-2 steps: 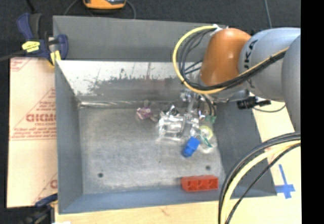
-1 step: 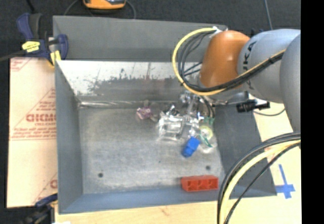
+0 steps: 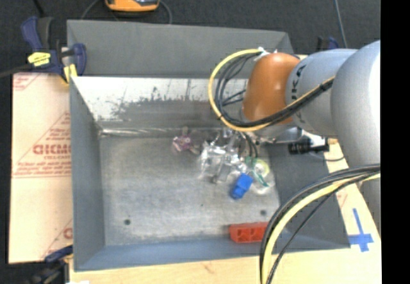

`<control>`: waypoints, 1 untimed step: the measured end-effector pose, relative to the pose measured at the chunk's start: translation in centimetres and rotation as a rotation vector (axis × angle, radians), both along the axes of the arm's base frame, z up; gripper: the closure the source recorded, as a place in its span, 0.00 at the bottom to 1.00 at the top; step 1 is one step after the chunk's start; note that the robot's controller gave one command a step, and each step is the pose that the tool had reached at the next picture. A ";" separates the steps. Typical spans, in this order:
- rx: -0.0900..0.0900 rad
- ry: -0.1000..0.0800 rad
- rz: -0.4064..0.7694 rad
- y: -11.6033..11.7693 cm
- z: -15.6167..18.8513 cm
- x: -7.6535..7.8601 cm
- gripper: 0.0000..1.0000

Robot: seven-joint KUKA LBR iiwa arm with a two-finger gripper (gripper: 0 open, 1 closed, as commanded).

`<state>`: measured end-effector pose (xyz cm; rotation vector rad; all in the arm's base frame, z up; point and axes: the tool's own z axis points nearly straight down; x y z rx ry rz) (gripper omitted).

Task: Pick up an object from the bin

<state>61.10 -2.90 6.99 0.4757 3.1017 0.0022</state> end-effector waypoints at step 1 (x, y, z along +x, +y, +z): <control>-0.002 -0.003 0.002 -0.1 0.1 0.2 0.00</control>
Offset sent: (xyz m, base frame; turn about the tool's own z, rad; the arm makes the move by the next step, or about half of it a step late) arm 0.0000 0.0000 0.0000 0.0000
